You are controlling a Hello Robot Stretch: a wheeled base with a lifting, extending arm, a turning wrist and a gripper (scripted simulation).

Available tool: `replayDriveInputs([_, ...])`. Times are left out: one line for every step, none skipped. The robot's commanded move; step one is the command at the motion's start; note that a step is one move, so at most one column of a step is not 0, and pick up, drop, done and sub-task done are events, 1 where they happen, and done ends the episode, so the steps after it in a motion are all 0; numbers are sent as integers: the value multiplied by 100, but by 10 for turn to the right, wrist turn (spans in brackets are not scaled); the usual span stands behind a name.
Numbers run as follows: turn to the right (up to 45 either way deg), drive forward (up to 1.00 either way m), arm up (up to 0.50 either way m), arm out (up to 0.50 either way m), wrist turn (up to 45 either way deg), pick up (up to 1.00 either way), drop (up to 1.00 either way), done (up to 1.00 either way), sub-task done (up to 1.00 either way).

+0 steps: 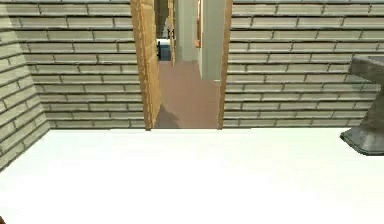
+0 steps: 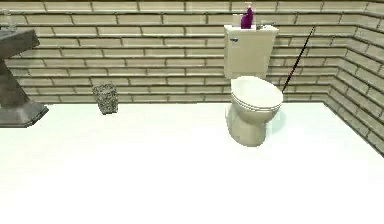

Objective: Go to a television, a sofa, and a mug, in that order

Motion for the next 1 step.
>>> replayDriveInputs([0, 100, 0, 0, 0, 0, 0, 0, 0])
